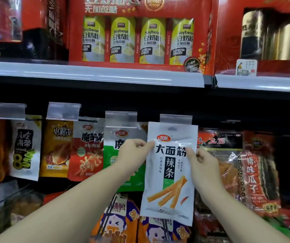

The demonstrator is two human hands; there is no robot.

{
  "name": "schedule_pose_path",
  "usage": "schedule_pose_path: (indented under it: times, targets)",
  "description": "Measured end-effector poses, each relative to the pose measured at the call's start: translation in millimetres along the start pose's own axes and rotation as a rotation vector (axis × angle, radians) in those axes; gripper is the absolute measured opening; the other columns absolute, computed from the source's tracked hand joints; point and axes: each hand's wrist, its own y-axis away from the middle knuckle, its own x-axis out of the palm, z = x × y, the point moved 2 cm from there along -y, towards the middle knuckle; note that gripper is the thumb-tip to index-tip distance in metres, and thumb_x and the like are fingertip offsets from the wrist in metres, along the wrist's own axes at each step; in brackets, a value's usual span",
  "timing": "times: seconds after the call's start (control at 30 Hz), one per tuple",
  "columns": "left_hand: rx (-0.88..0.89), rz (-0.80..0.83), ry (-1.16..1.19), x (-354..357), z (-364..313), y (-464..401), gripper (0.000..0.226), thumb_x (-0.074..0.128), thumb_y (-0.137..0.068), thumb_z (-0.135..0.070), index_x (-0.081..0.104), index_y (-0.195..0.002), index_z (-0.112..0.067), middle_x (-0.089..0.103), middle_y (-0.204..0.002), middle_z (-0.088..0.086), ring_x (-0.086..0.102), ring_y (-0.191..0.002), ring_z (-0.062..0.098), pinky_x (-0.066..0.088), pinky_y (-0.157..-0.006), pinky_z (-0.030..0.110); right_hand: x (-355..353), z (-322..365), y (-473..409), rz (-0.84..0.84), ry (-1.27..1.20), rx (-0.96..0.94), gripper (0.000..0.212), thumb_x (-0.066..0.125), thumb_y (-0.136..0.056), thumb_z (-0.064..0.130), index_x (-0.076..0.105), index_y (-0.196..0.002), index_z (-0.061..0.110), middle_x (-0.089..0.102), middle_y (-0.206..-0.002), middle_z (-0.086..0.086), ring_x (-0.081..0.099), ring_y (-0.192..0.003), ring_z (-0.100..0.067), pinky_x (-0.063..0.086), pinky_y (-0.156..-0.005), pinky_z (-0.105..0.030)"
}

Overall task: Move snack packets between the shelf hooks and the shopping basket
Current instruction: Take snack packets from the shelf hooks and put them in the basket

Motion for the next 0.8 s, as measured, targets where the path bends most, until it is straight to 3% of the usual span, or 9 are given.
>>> schedule_pose_path:
  times: [0.13, 0.2, 0.27, 0.43, 0.5, 0.57, 0.67, 0.73, 0.8]
  targets:
    - [0.054, 0.015, 0.007, 0, -8, -4, 0.052, 0.054, -0.092, -0.048, 0.045, -0.056, -0.012, 0.026, -0.043, -0.006, 0.022, -0.037, 0.012, 0.025, -0.045, 0.021, 0, -2, -7, 0.007, -0.043, 0.021, 0.043, 0.051, -0.095, 0.033, 0.029, -0.064, 0.014, 0.024, -0.054, 0.002, 0.021, -0.049, -0.012, 0.019, -0.048, -0.024]
    - [0.044, -0.008, 0.022, 0, -12, -8, 0.058, 0.052, -0.093, -0.048, 0.027, -0.05, -0.018, 0.018, -0.041, -0.008, 0.016, -0.034, 0.01, 0.017, -0.048, 0.024, 1, -4, -11, 0.011, -0.036, 0.035, 0.041, 0.05, -0.095, 0.034, 0.032, -0.065, 0.013, 0.025, -0.055, 0.001, 0.021, -0.05, -0.013, 0.019, -0.049, -0.027]
    - [0.016, -0.029, 0.041, 3, -15, -11, 0.059, 0.051, -0.094, -0.047, 0.022, -0.049, -0.02, 0.018, -0.038, -0.01, 0.015, -0.033, 0.008, 0.016, -0.048, 0.024, 2, -7, -15, 0.017, -0.009, 0.048, 0.039, 0.05, -0.095, 0.035, 0.035, -0.068, 0.011, 0.025, -0.057, -0.002, 0.022, -0.051, -0.015, 0.019, -0.05, -0.027]
    - [-0.04, -0.052, 0.075, 11, -10, -19, 0.056, 0.052, -0.093, -0.046, 0.033, -0.047, -0.022, 0.026, -0.046, -0.005, 0.024, -0.045, 0.015, 0.02, -0.051, 0.025, 3, -12, -26, 0.022, 0.02, 0.069, 0.041, 0.051, -0.095, 0.035, 0.034, -0.066, 0.012, 0.026, -0.054, -0.001, 0.023, -0.049, -0.015, 0.02, -0.048, -0.026]
    - [-0.038, -0.057, 0.065, 13, -6, -23, 0.043, 0.052, -0.092, -0.05, 0.05, -0.058, -0.023, 0.045, -0.061, 0.0, 0.039, -0.057, 0.018, 0.03, -0.055, 0.026, 3, -12, -29, 0.028, 0.02, 0.062, 0.042, 0.052, -0.094, 0.036, 0.033, -0.066, 0.012, 0.026, -0.053, 0.0, 0.023, -0.048, -0.015, 0.02, -0.047, -0.026]
    - [-0.006, -0.064, 0.075, 13, -5, -26, 0.037, 0.051, -0.089, -0.056, 0.057, -0.077, -0.022, 0.053, -0.074, 0.004, 0.047, -0.066, 0.018, 0.034, -0.059, 0.025, 4, -12, -31, 0.036, 0.011, 0.028, 0.04, 0.052, -0.094, 0.036, 0.036, -0.067, 0.011, 0.026, -0.054, -0.001, 0.023, -0.048, -0.015, 0.02, -0.047, -0.026]
    - [0.103, -0.082, 0.079, 11, -8, -29, 0.04, 0.051, -0.086, -0.061, 0.056, -0.085, -0.021, 0.041, -0.056, 0.001, 0.039, -0.055, 0.011, 0.027, -0.053, 0.025, 2, -10, -32, 0.049, -0.029, -0.019, 0.038, 0.052, -0.094, 0.036, 0.038, -0.068, 0.011, 0.026, -0.055, -0.002, 0.022, -0.047, -0.014, 0.02, -0.046, -0.026]
    - [0.116, -0.101, 0.048, 10, -12, -29, 0.041, 0.051, -0.089, -0.055, 0.058, -0.082, -0.016, 0.02, -0.039, -0.011, 0.021, -0.038, 0.008, 0.022, -0.048, 0.023, 0, -10, -34, 0.054, -0.051, -0.006, 0.041, 0.052, -0.094, 0.036, 0.034, -0.066, 0.012, 0.024, -0.054, 0.0, 0.021, -0.047, -0.014, 0.02, -0.048, -0.026]
    - [0.098, -0.091, 0.028, 12, -14, -31, 0.051, 0.051, -0.092, -0.051, 0.06, -0.074, -0.004, 0.015, -0.034, -0.009, 0.015, -0.032, 0.007, 0.027, -0.052, 0.023, 1, -12, -37, 0.054, -0.058, 0.039, 0.044, 0.052, -0.094, 0.039, 0.033, -0.064, 0.013, 0.024, -0.053, 0.0, 0.022, -0.048, -0.015, 0.021, -0.05, -0.027]
